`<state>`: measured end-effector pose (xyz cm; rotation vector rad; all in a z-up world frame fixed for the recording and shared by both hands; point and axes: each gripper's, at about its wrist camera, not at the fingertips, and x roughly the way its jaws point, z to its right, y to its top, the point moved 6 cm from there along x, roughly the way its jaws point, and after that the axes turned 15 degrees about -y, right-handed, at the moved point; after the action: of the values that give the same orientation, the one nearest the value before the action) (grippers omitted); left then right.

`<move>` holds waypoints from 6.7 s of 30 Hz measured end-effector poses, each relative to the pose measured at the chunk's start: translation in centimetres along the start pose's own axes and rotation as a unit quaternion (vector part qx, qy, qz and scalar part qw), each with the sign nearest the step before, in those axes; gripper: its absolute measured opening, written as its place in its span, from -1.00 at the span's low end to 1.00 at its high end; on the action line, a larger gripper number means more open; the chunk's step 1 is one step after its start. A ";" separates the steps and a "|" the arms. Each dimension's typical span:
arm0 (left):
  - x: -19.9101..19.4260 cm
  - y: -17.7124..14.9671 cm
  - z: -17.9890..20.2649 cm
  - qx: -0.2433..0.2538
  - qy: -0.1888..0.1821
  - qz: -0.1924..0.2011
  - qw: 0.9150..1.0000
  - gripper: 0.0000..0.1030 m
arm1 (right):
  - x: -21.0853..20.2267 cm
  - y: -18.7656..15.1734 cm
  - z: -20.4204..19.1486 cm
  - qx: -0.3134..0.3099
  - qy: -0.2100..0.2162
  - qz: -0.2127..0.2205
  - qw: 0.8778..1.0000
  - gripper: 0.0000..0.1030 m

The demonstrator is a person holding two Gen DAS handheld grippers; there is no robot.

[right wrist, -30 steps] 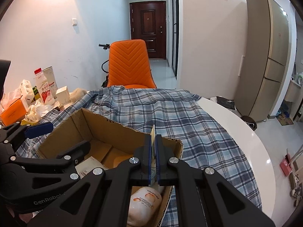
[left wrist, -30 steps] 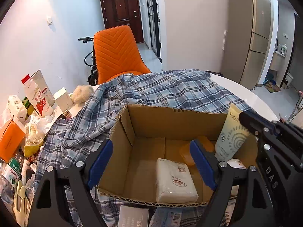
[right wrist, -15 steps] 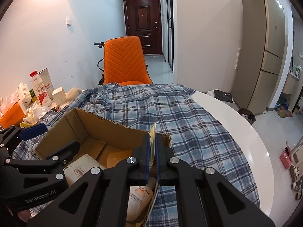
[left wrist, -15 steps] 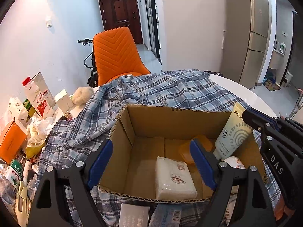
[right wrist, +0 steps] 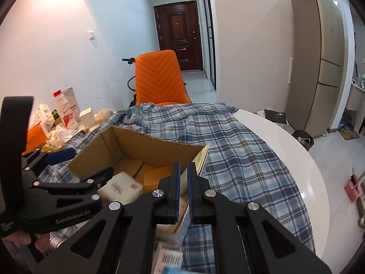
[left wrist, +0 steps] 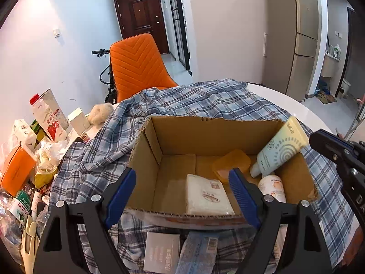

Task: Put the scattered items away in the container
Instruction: 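Lower the Yalget tube into the box and open the right gripper, then withdraw the right tool from the box back to the pile, then grasp the pale green tube with the right gripper, then carry the pale green tube over the box with the right gripper, then lower the green tube into the box and open the right gripper, then withdraw the right tool from the box toward the pile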

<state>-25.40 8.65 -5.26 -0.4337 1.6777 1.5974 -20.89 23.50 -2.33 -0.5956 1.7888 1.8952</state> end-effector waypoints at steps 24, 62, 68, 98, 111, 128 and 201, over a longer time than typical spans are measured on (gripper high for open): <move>-5.4 -9.1 -1.6 -0.039 -0.003 0.010 0.999 0.66 | -3.6 -8.0 -3.1 0.032 0.047 -0.031 0.998 0.45; -9.7 -17.4 -1.3 -0.024 0.014 0.032 0.999 1.00 | -7.5 -17.2 -6.8 -0.075 0.009 -0.001 0.997 0.49; -9.5 -17.4 -1.1 -0.035 -0.001 0.030 0.999 1.00 | -7.7 -17.5 -7.1 -0.078 0.026 0.001 0.997 0.16; -9.2 -17.7 -0.9 -0.039 -0.006 0.031 0.999 1.00 | -7.6 -17.6 -6.4 -0.037 0.052 0.009 0.998 -0.57; -9.9 -15.8 -0.4 -0.028 -0.007 0.048 0.998 1.00 | -9.2 -13.7 -6.1 -0.043 0.041 0.055 0.997 -0.58; -10.6 -9.5 -0.1 -0.006 -0.003 0.061 0.998 1.00 | -8.9 -6.5 -3.9 -0.021 0.027 0.088 0.996 -0.58; -4.1 1.8 -3.1 -0.040 -0.044 0.012 0.998 1.00 | 2.1 1.2 -2.7 -0.026 0.014 -0.066 0.997 0.75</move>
<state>-24.89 4.95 -1.38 -0.3794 1.5624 1.6817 -23.31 20.80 -2.84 -0.7435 1.6775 1.8583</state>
